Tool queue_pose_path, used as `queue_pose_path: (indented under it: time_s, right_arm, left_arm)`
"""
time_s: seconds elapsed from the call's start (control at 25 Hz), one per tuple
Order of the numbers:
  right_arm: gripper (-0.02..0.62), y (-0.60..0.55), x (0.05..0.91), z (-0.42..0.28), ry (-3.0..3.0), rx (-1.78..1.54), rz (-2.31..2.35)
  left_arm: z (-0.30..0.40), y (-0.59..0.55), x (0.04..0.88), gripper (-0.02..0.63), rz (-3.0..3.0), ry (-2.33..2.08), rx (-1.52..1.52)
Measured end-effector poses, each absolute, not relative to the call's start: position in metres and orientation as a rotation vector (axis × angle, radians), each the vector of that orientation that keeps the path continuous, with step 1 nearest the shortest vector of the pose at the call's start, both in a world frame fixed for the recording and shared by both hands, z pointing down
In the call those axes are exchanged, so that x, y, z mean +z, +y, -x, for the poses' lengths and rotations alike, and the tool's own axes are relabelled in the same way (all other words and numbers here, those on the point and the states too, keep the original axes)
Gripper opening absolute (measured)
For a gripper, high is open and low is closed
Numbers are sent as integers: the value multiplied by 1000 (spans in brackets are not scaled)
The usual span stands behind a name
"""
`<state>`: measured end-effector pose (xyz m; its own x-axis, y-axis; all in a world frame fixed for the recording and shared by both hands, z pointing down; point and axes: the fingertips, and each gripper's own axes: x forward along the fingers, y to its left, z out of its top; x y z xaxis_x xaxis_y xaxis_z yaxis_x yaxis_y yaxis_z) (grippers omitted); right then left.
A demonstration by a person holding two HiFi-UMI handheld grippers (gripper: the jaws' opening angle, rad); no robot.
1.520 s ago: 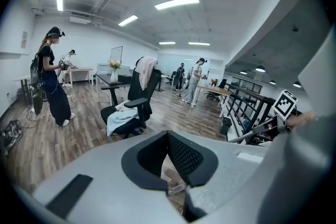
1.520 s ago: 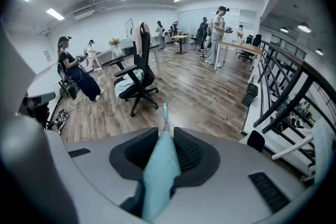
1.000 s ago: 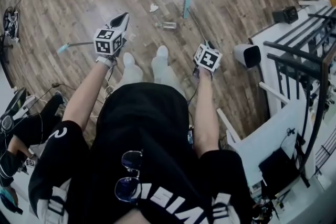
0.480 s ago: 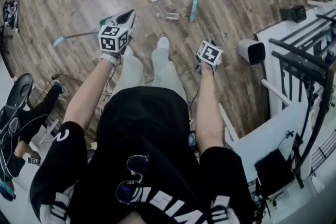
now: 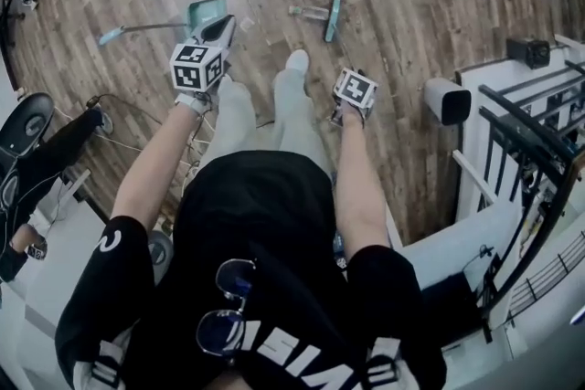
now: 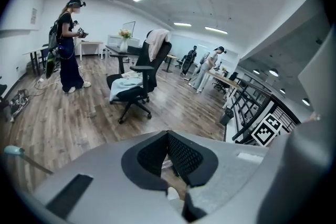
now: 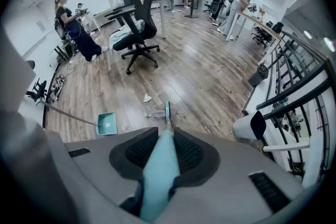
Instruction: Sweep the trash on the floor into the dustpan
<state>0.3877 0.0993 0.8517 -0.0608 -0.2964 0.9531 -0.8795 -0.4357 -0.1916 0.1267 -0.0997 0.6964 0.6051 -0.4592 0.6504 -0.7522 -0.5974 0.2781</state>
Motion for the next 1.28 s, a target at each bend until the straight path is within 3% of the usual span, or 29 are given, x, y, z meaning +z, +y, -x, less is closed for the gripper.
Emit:
queue_pose_path:
  time_s: [0.88, 1.16, 1.28]
  right_arm:
    - [84, 27, 849, -118, -1341, 1380, -1607]
    - [84, 19, 844, -67, -1130, 1176, -1559]
    - [84, -5, 848, -9, -1272, 1265, -1555]
  left_arm:
    - [149, -113, 705, -3, -2150, -1147, 597]
    - [227, -117, 711, -3, -2114, -1194, 569]
    - [260, -118, 713, -3, -2093, -1223, 556]
